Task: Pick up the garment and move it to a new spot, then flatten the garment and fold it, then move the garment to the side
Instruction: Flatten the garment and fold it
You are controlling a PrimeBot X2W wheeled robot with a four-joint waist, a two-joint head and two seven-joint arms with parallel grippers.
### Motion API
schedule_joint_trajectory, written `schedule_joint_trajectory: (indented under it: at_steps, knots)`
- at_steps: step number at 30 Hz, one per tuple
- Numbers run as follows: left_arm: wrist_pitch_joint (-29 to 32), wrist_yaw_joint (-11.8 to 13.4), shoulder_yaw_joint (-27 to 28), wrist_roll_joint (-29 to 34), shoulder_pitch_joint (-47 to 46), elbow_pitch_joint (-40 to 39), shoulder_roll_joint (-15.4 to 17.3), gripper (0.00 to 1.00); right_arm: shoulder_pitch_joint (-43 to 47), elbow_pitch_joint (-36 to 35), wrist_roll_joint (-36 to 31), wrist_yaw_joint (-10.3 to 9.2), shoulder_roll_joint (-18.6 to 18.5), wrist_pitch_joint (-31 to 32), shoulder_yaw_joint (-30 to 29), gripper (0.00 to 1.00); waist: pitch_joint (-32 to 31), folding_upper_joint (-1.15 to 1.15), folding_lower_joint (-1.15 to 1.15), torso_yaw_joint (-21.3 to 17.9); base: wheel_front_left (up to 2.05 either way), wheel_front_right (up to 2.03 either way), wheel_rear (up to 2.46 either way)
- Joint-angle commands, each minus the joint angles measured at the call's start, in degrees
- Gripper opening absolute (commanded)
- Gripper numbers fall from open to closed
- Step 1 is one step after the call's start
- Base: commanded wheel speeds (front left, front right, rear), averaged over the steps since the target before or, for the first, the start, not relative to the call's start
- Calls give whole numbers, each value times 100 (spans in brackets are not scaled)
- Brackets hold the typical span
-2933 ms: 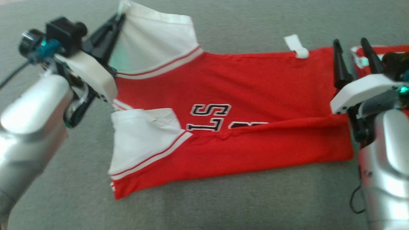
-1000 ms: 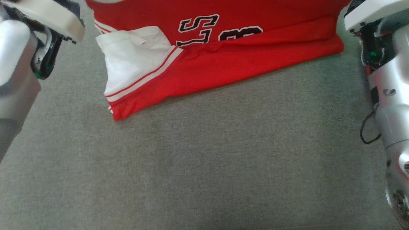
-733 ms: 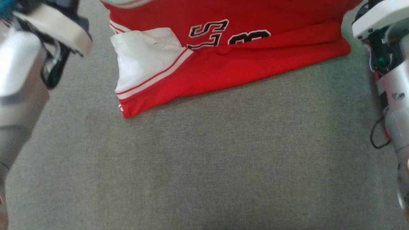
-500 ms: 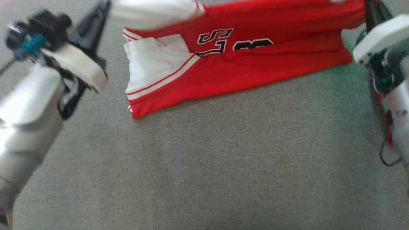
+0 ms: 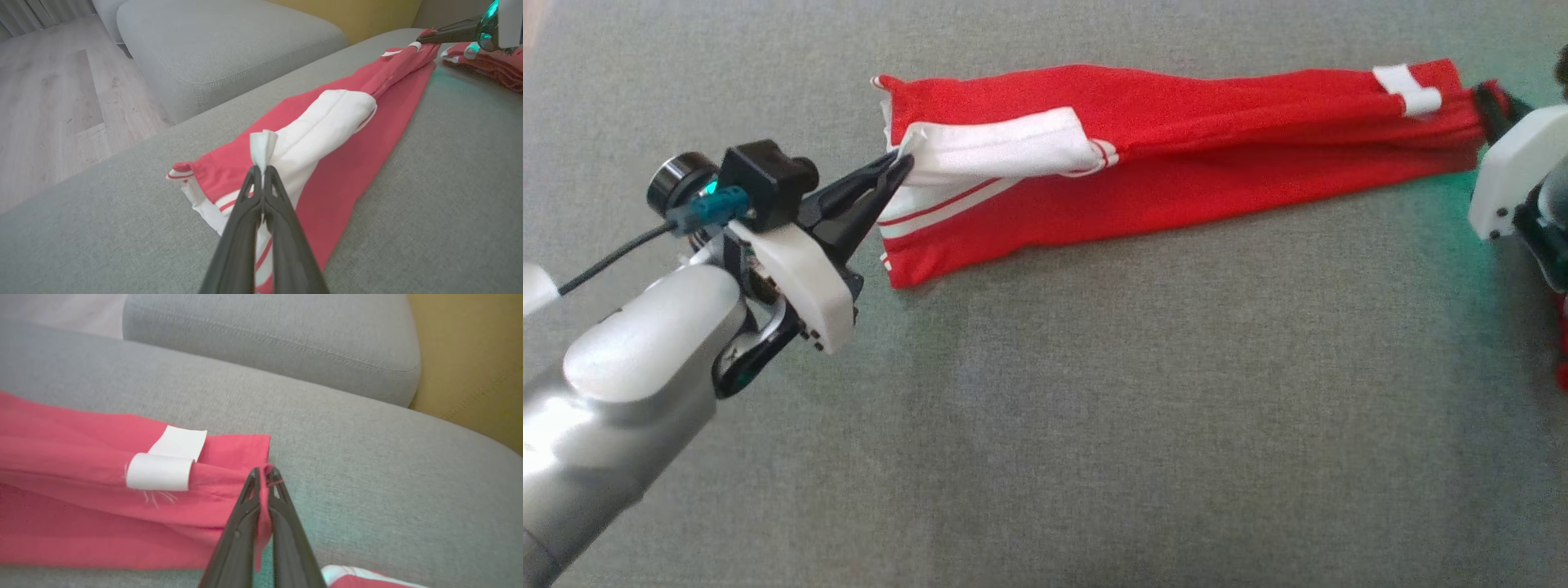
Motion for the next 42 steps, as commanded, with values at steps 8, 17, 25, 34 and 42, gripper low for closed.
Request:
schedule_joint_trajectory:
  at_steps: [8, 17, 25, 34, 42]
  knots:
    - [482, 21, -78, 102, -146, -161, 316, 0, -272, -105, -6, -5, -251, 220, 768, 0, 223, 0, 0, -9, 0, 0, 0]
    - [921, 65, -207, -28, -93, -146, 358, 100, -425, 40, 364, -5, -213, 267, 1039, 100, 253, 0, 0, -88, 0, 0, 0]
    - [276, 614, 198, -106, -37, -24, 276, 100, -435, -126, 1097, -5, -89, -131, 786, 100, -205, 0, 0, -243, 0, 0, 0]
    - [-1011, 1388, 1275, -582, 273, -80, -29, 100, -269, -572, 1747, -5, 71, -987, 315, 100, -778, 0, 0, -363, 0, 0, 0]
    - [-1119, 1886, 3299, -2, 1368, -878, -556, 100, 204, -916, 1456, -5, 665, -2043, -549, 100, -1150, 0, 0, -421, 0, 0, 0]
